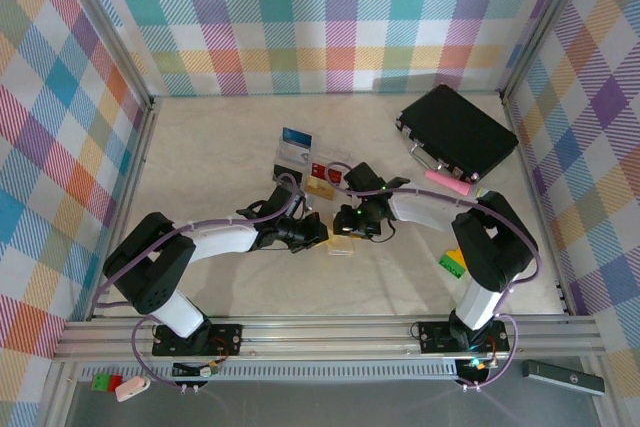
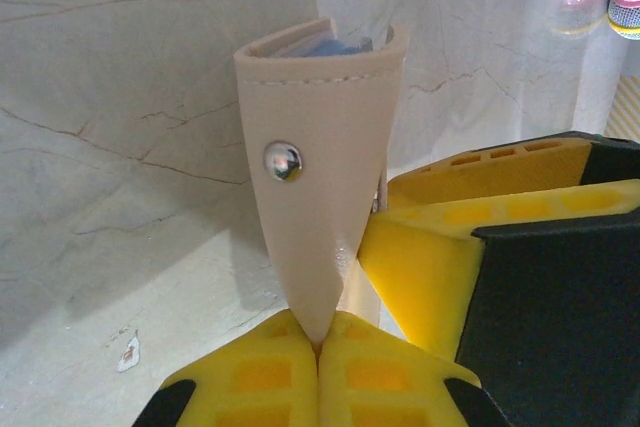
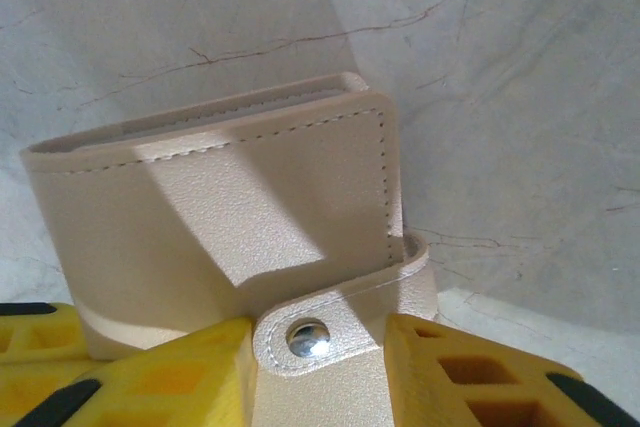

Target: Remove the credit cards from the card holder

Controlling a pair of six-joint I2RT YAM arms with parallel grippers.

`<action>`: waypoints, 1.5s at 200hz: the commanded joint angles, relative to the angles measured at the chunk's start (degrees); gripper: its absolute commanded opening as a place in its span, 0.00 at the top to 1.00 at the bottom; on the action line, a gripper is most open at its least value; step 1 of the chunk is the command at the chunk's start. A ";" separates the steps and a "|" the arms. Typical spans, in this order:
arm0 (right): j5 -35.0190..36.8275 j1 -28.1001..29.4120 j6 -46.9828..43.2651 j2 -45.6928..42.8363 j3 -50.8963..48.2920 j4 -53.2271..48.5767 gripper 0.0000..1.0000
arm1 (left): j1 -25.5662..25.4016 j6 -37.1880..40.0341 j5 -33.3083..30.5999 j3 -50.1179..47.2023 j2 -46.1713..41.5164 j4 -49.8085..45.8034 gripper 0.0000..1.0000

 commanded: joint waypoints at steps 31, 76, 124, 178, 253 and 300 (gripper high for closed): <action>16.64 -0.27 4.34 -2.69 -1.02 -8.57 0.73 | 0.73 1.23 -1.19 1.68 -0.67 -4.18 1.00; 13.10 -0.27 3.45 -2.79 -1.46 -6.37 0.74 | 0.72 1.33 -0.82 2.38 0.27 -4.49 1.00; 10.53 -0.27 1.52 -0.02 1.19 -4.94 0.75 | 0.72 1.43 -0.74 3.31 1.06 -5.10 1.00; 9.00 -0.33 1.27 2.15 0.94 -2.27 0.82 | 0.74 1.29 -1.32 3.22 1.18 -5.70 1.00; 9.51 -0.27 1.87 -3.74 -2.71 -2.17 0.94 | 2.94 1.19 -2.73 3.46 -1.75 -7.87 0.67; 7.36 -0.27 1.59 -9.36 -5.73 -2.80 0.94 | 7.20 1.12 -3.54 3.88 -4.92 -10.96 0.36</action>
